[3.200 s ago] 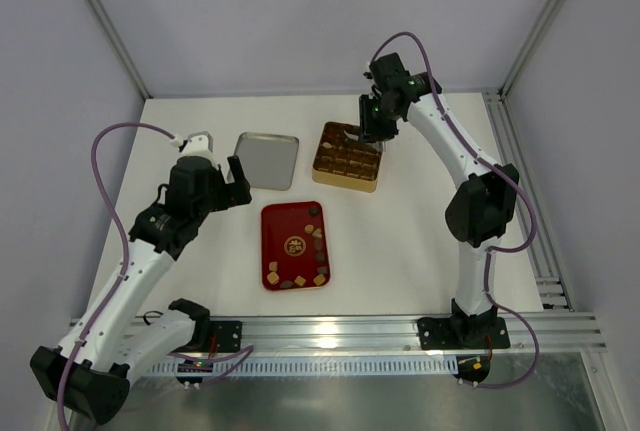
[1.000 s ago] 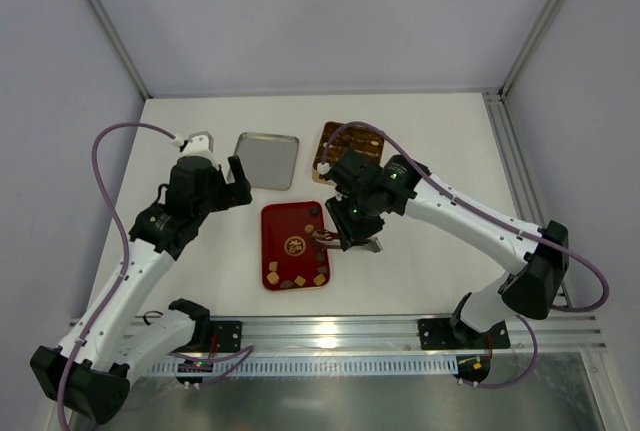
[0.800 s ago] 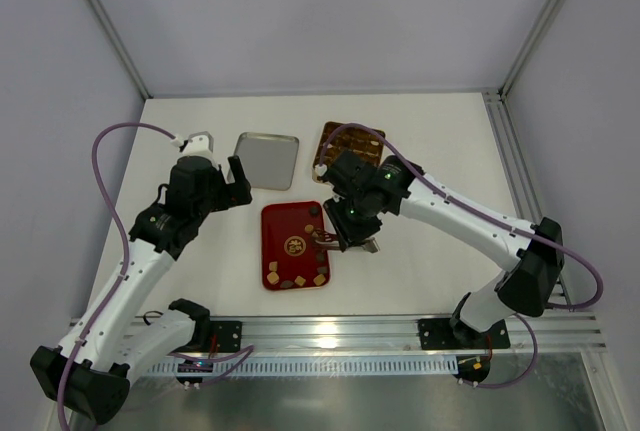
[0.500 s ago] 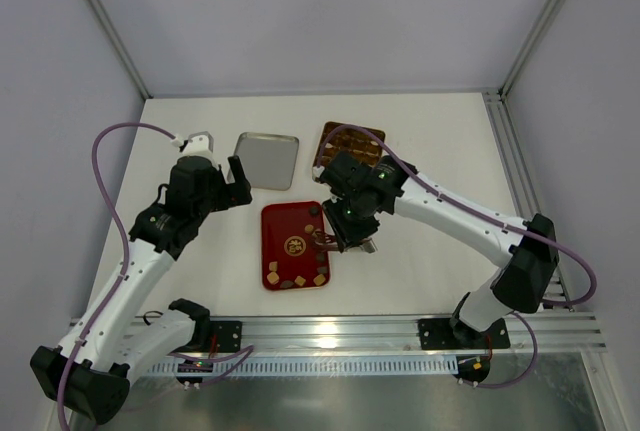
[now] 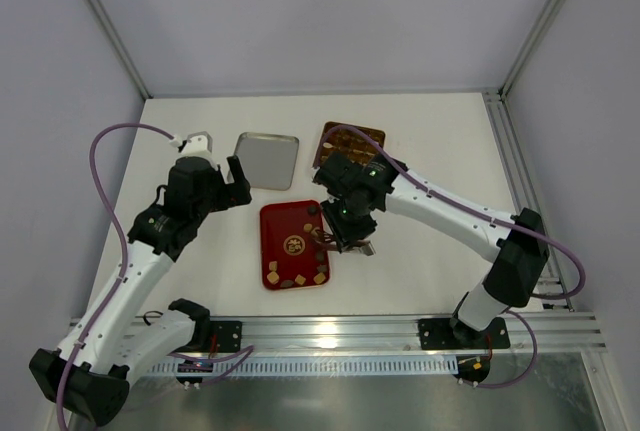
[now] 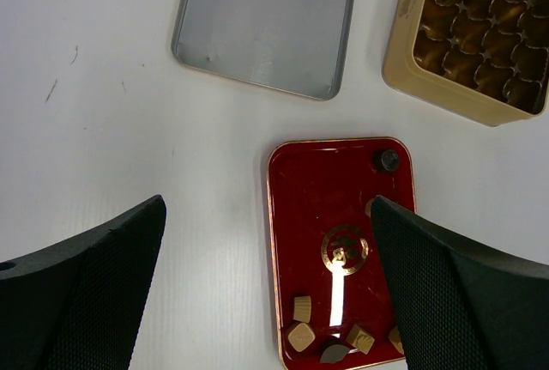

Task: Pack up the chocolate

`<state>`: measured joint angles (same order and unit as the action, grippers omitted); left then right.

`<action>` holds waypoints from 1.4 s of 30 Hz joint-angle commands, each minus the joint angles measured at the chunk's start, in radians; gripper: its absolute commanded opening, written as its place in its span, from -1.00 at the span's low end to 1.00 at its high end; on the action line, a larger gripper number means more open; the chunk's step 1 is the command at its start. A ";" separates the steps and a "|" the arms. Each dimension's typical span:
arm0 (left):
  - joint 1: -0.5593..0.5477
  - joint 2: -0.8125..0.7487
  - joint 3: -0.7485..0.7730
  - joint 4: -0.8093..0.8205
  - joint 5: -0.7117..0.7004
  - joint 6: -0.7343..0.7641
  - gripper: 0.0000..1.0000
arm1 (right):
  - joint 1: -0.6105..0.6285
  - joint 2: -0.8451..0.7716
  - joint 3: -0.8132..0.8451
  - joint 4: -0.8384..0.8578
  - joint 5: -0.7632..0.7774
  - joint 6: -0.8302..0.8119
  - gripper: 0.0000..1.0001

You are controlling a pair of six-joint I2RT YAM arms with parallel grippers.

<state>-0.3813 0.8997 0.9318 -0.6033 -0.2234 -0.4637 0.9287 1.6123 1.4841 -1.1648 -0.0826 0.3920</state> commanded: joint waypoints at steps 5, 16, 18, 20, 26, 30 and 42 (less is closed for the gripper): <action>0.004 -0.021 0.019 0.017 0.004 -0.003 1.00 | 0.007 0.006 0.074 -0.044 0.032 0.008 -0.21; 0.004 -0.022 0.022 0.017 0.010 -0.001 0.99 | 0.007 0.066 0.119 -0.081 0.007 -0.005 -0.21; 0.004 -0.025 0.021 0.019 0.010 -0.001 0.99 | 0.007 0.077 0.122 -0.081 0.000 -0.008 -0.21; 0.004 -0.027 0.021 0.019 0.009 0.000 0.99 | 0.007 0.086 0.125 -0.079 -0.008 -0.012 -0.21; 0.004 -0.031 0.022 0.016 0.007 0.000 0.99 | 0.007 0.101 0.128 -0.070 -0.045 -0.019 -0.22; 0.004 -0.035 0.022 0.019 0.006 0.000 0.99 | 0.007 0.100 0.133 -0.061 -0.074 -0.022 -0.23; 0.004 -0.031 0.022 0.017 0.004 -0.001 1.00 | 0.007 0.100 0.157 -0.056 -0.078 -0.036 -0.30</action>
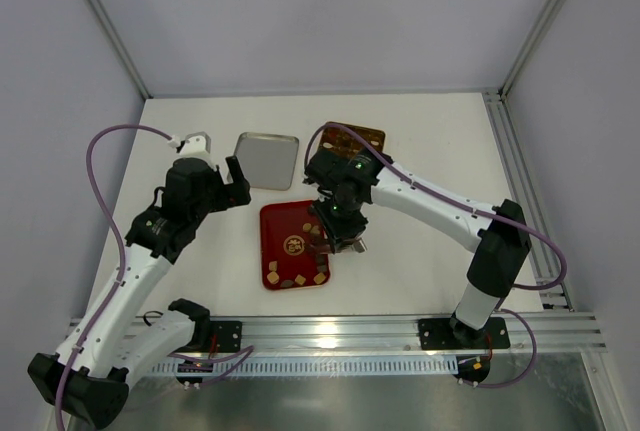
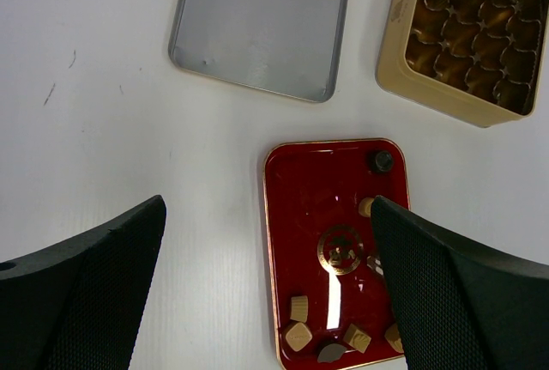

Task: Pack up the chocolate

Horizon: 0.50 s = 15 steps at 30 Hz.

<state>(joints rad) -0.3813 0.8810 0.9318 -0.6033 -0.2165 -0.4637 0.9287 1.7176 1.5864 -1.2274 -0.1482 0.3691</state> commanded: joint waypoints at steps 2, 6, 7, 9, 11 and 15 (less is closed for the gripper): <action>0.004 -0.013 0.022 0.017 -0.004 0.000 0.99 | 0.005 -0.006 0.067 0.005 -0.005 -0.013 -0.30; 0.004 -0.013 0.021 0.017 -0.007 0.000 0.99 | 0.004 -0.006 0.090 0.002 0.004 -0.016 -0.30; 0.004 -0.013 0.021 0.017 -0.007 -0.001 1.00 | 0.002 -0.007 0.090 0.003 0.006 -0.016 -0.31; 0.004 -0.013 0.021 0.017 -0.007 0.000 0.99 | 0.001 -0.009 0.093 0.006 0.006 -0.015 -0.31; 0.004 -0.010 0.019 0.017 -0.007 0.000 0.99 | -0.001 -0.009 0.095 0.006 0.007 -0.015 -0.31; 0.004 -0.010 0.021 0.017 -0.007 0.000 0.99 | -0.008 -0.013 0.103 0.011 0.012 -0.016 -0.31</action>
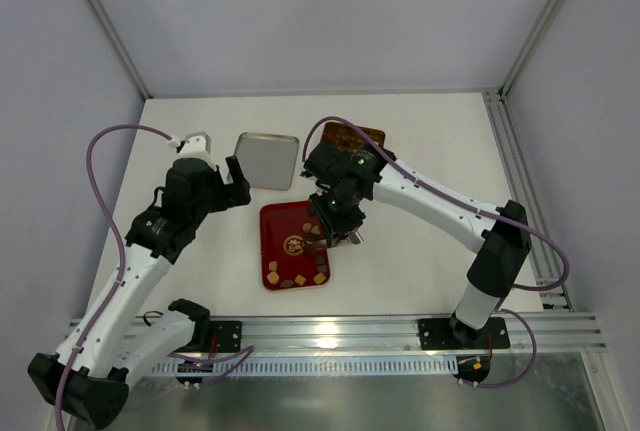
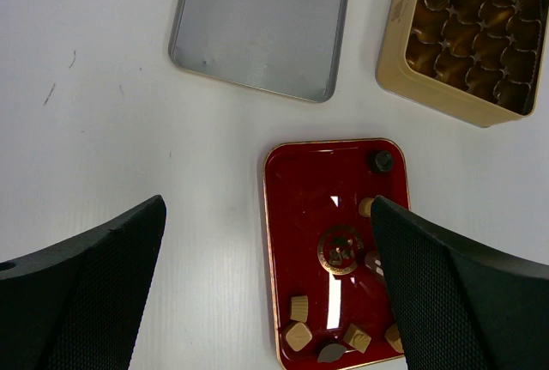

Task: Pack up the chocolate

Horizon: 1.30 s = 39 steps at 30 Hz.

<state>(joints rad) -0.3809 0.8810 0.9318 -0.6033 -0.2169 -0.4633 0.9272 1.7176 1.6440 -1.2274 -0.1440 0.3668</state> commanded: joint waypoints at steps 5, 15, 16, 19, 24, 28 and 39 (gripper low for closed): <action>0.004 -0.010 0.019 0.017 -0.009 -0.001 0.99 | -0.033 -0.012 0.071 0.008 0.011 -0.022 -0.31; 0.004 -0.007 0.019 0.016 -0.004 -0.001 0.99 | -0.160 -0.006 0.183 -0.003 0.021 -0.051 -0.31; 0.004 -0.007 0.019 0.017 -0.004 -0.001 0.99 | -0.178 -0.003 0.195 -0.003 0.023 -0.054 -0.31; 0.004 -0.007 0.021 0.016 -0.004 -0.002 0.99 | -0.251 0.010 0.244 0.005 0.024 -0.066 -0.34; 0.005 -0.001 0.019 0.017 -0.004 -0.003 0.99 | -0.359 0.039 0.307 0.048 0.046 -0.071 -0.33; 0.005 0.003 0.021 0.019 -0.001 -0.003 1.00 | -0.438 0.089 0.333 0.091 0.043 -0.065 -0.33; 0.005 0.009 0.019 0.017 -0.010 -0.001 0.99 | -0.562 0.246 0.485 0.117 0.043 -0.063 -0.34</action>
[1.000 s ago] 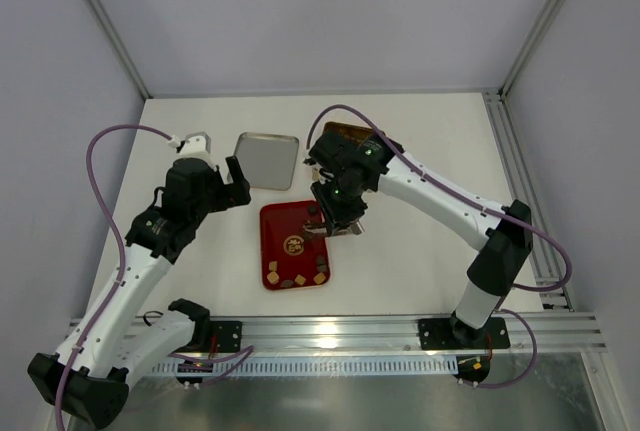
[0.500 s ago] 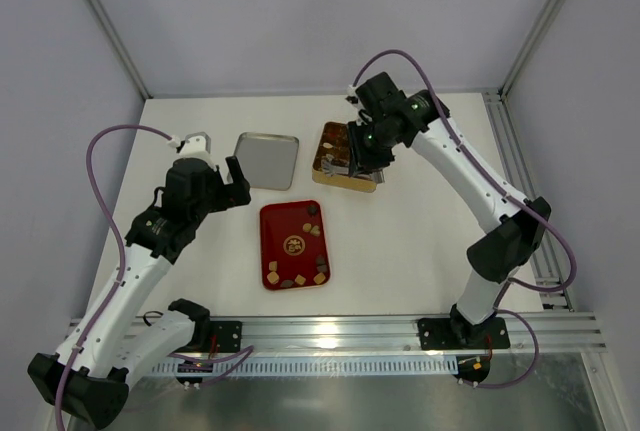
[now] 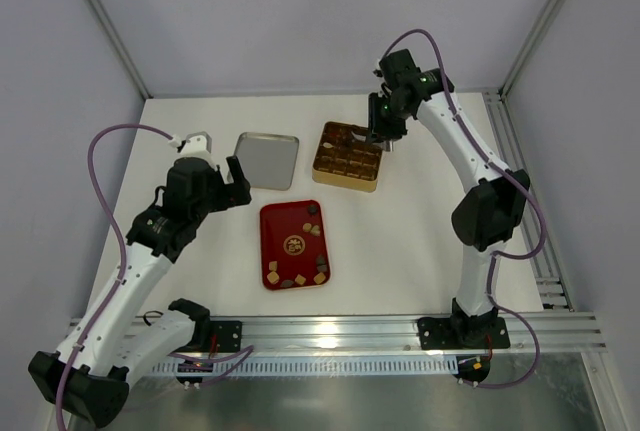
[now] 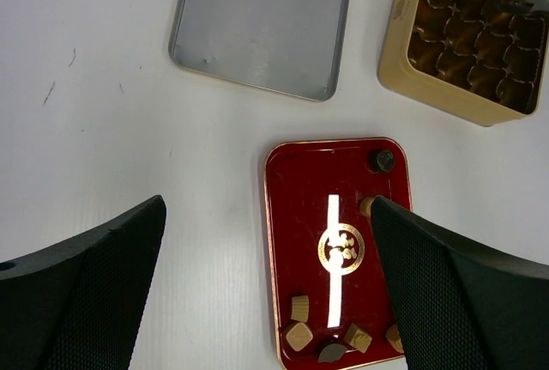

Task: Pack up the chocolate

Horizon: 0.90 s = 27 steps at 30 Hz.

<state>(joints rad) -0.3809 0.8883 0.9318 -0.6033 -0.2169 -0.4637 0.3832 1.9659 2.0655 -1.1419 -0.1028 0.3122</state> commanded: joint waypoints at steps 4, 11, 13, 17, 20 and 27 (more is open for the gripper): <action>0.005 0.009 0.019 0.017 -0.009 -0.003 0.99 | -0.027 0.014 0.059 0.031 0.005 -0.015 -0.34; 0.005 0.015 0.021 0.017 -0.007 -0.003 0.99 | -0.029 -0.015 -0.005 0.056 0.005 -0.016 -0.34; 0.005 0.015 0.021 0.017 -0.006 -0.003 1.00 | -0.029 -0.024 -0.027 0.065 0.008 -0.016 -0.34; 0.005 0.017 0.019 0.017 -0.006 -0.004 0.99 | -0.029 -0.039 -0.057 0.076 0.006 -0.016 -0.33; 0.007 0.017 0.022 0.017 -0.004 -0.004 0.99 | -0.029 -0.050 -0.077 0.083 0.011 -0.016 -0.34; 0.007 0.017 0.019 0.017 -0.004 -0.004 0.99 | -0.029 -0.073 -0.108 0.091 0.015 -0.018 -0.34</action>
<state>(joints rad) -0.3782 0.9058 0.9318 -0.6033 -0.2165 -0.4637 0.3515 1.9652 1.9644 -1.0851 -0.0986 0.3077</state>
